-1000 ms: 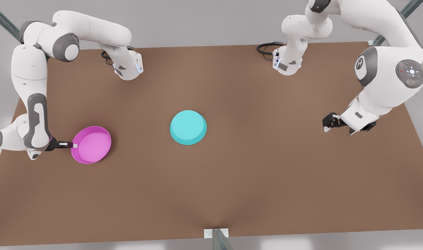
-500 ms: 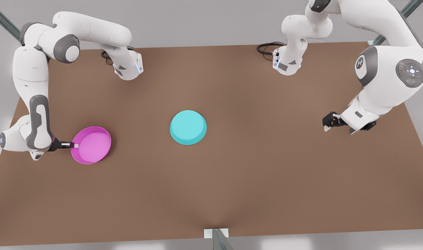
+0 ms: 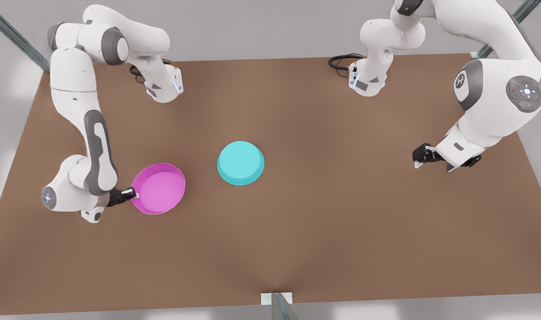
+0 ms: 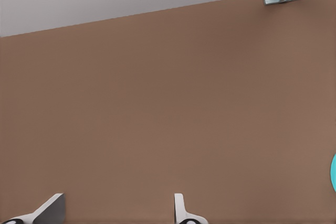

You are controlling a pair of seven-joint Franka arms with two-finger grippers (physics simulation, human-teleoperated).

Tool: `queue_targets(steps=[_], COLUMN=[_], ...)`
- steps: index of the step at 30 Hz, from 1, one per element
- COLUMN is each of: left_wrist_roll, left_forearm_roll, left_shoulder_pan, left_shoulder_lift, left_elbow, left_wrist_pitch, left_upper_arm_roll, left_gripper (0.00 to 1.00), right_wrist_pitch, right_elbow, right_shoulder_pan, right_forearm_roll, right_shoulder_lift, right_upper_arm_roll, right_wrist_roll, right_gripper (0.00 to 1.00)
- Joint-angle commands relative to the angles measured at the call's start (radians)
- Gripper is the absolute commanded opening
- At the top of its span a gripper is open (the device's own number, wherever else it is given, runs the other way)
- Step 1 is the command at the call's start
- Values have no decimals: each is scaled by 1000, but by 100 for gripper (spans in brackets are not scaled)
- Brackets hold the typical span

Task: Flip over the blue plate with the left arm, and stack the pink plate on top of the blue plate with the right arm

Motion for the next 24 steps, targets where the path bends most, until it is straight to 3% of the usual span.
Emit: queue_targets(steps=[1, 9, 13, 24], left_wrist_roll=[0, 0, 0, 0], left_forearm_roll=[0, 0, 0, 0], left_shoulder_pan=[-1, 1, -1, 1], left_shoulder_lift=[1, 2, 4, 2], left_elbow=[2, 0, 2, 0], left_wrist_pitch=[0, 0, 0, 0], left_upper_arm_roll=[1, 1, 1, 1], left_gripper=[100, 100, 100, 100], right_wrist_pitch=[1, -49, -94, -82], right_elbow=[0, 18, 11, 17], right_shoulder_pan=[13, 362, 389, 467], right_forearm_roll=[-4, 0, 2, 10], right_shoulder_lift=[2, -5, -12, 15], right_upper_arm_roll=[0, 3, 54, 60], right_wrist_roll=[0, 198, 239, 276], right_gripper=[21, 21, 21, 21])
